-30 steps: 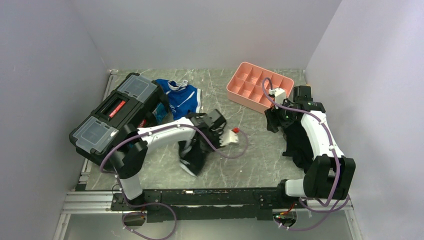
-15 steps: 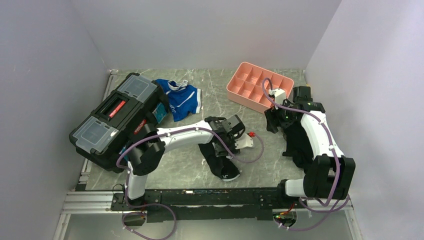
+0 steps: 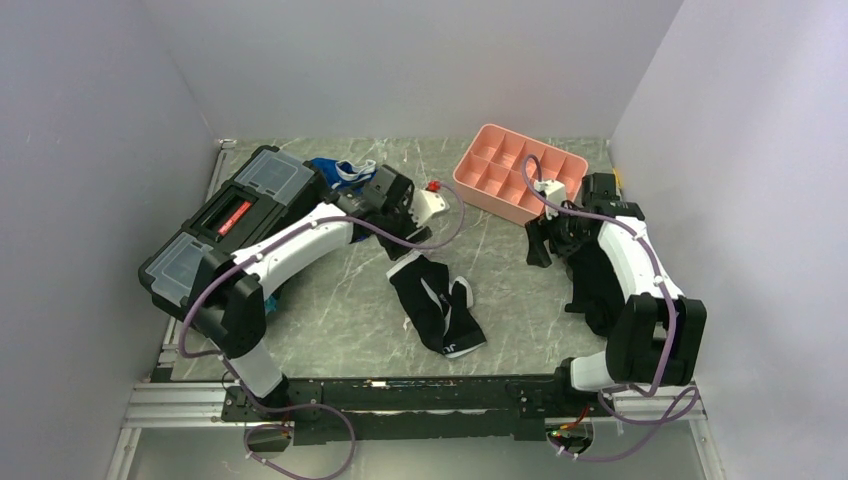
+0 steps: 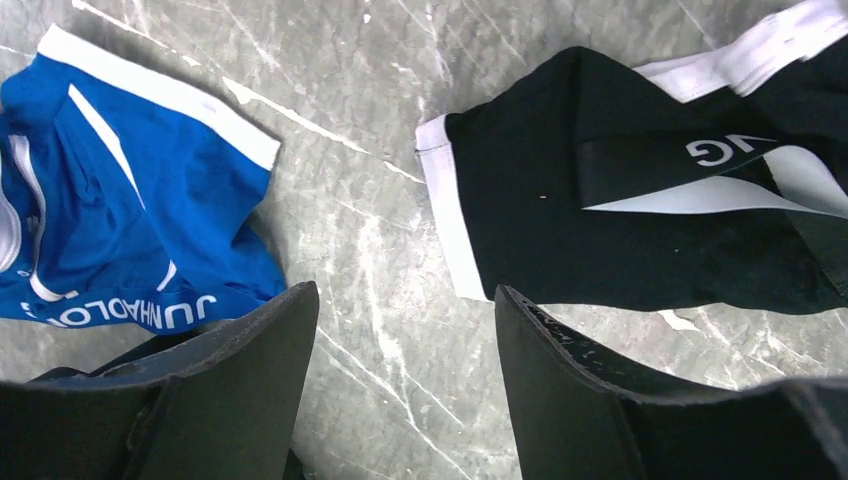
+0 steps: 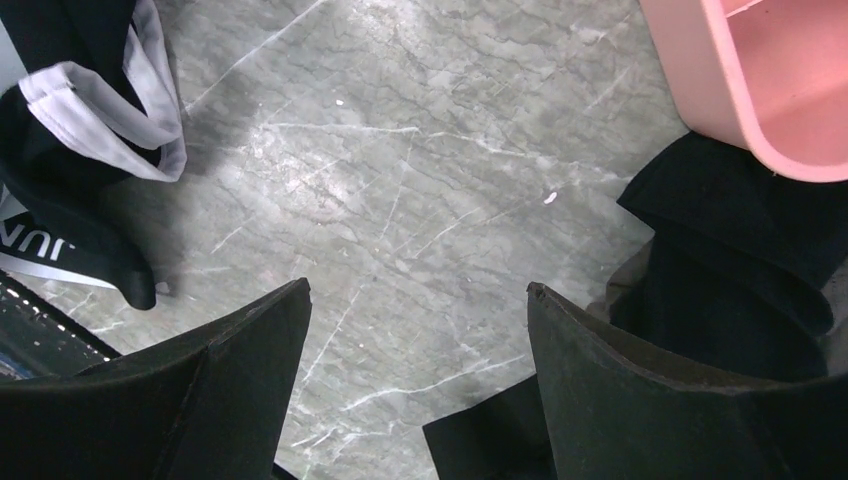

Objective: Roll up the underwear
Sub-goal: Move the underwear to the center of the board.

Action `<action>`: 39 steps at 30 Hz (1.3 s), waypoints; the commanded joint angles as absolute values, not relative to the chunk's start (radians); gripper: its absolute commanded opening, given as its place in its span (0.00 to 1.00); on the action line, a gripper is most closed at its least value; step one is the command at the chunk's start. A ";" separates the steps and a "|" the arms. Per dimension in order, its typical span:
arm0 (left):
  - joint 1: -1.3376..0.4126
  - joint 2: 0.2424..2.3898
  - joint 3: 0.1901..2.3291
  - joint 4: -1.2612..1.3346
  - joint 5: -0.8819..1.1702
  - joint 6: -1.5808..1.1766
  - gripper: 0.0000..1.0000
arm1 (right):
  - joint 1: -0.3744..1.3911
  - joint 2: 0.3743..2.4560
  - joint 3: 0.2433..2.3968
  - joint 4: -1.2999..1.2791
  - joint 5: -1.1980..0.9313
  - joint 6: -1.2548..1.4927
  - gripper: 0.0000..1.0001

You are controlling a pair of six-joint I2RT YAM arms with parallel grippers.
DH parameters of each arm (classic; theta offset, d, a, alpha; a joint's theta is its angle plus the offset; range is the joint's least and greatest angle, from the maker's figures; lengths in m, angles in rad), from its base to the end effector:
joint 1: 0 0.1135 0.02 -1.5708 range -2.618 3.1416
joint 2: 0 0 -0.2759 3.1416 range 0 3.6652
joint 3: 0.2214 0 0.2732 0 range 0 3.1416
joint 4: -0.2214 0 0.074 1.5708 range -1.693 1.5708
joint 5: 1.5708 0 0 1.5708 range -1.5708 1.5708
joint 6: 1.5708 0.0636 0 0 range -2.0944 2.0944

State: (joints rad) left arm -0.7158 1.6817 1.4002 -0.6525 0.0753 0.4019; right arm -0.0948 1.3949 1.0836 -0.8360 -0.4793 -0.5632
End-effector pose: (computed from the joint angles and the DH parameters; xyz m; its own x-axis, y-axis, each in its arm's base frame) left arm 0.3024 -0.2694 0.2608 -0.2892 0.7684 -0.5709 0.8706 0.4591 0.1769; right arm 0.2989 0.0010 0.2417 -0.7115 -0.4082 -0.5719 -0.5730 0.8082 0.1361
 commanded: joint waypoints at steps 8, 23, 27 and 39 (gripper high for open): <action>-0.572 1.917 1.575 -0.644 -0.063 0.382 0.70 | -0.097 1.400 1.079 -0.808 -0.568 -0.548 0.81; -0.426 2.300 1.965 -0.742 -0.192 0.358 0.53 | -0.097 1.335 1.055 -0.831 -0.541 -0.536 0.81; -0.400 2.386 2.089 -0.741 -0.251 0.354 0.55 | -0.097 1.336 1.062 -0.837 -0.532 -0.532 0.81; -0.330 2.415 2.240 -0.540 -0.388 0.351 0.83 | -0.089 1.368 1.073 -0.855 -0.590 -0.546 0.82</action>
State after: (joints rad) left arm -0.3477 2.4809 2.2116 -0.6758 -0.3332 0.3698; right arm -0.0948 1.3621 1.0573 -0.8326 -0.5190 -0.5301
